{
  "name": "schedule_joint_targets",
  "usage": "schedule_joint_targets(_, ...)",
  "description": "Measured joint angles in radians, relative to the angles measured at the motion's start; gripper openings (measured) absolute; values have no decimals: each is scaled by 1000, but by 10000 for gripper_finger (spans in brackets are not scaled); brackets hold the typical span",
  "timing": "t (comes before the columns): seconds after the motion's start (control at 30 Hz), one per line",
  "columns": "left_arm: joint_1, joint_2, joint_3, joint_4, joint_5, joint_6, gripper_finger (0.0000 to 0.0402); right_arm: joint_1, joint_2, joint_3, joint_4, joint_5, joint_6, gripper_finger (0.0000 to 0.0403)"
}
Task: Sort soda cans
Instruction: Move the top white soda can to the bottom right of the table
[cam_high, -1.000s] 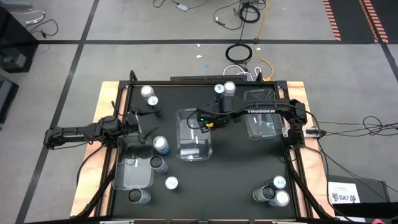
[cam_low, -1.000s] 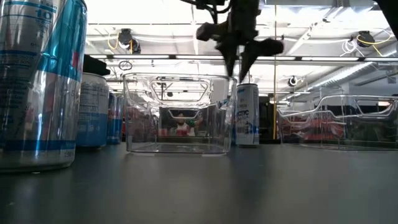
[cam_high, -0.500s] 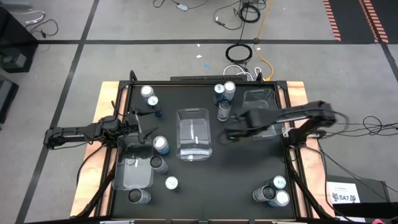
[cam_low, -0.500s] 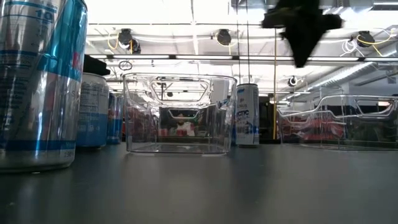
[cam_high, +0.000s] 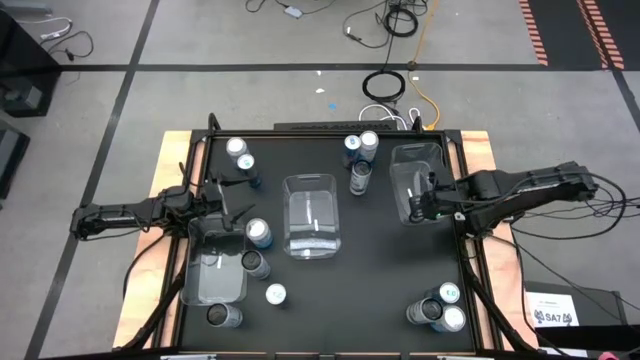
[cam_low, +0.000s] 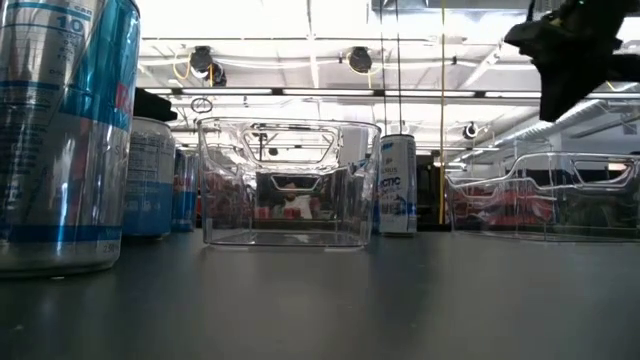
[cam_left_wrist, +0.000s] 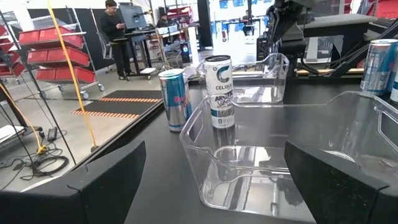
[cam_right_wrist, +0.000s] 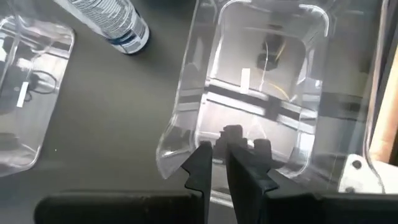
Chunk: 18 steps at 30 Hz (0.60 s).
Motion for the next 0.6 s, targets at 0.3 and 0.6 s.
schedule_joint_targets(0.3, 0, 0, 0, 0, 0, 0, 391, 0, -7, -38, 120, 89, -41, 41)
schedule_joint_targets(0.6, 0, 0, 0, 0, 0, 0, 391, -56, -2, -38, 387, 102, -316, 87)
